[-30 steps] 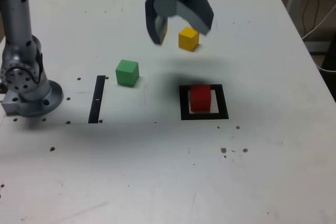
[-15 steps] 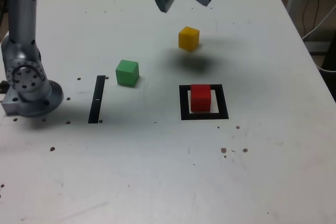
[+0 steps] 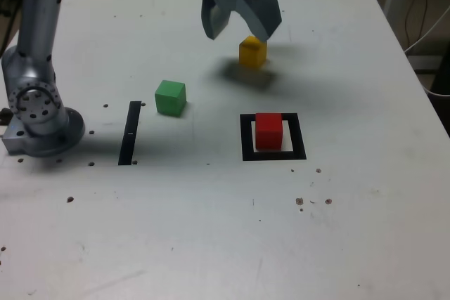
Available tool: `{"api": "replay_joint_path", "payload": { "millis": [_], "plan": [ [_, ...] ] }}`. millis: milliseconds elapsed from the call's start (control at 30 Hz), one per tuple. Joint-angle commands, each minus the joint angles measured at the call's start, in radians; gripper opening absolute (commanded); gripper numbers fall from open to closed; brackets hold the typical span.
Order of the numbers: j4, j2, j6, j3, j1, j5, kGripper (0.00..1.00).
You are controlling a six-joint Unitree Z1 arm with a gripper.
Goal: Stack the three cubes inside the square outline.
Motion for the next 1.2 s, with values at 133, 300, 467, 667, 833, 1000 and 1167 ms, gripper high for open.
{"api": "replay_joint_path", "payload": {
  "millis": [133,300,467,667,833,1000,1167],
  "plan": [
    [-0.038,0.042,0.002,-0.001,0.011,0.005,0.97],
    [-0.076,0.076,0.010,0.003,0.014,0.008,0.95],
    [-0.102,0.085,0.018,0.007,0.018,0.025,0.93],
    [-0.114,0.084,0.018,0.017,0.018,0.035,0.88],
    [-0.117,0.084,0.014,0.026,0.018,0.028,0.84],
    [-0.130,0.083,0.011,0.038,0.018,0.025,0.79],
    [-0.141,0.081,0.010,0.045,0.018,0.027,0.73]
  ]
}}
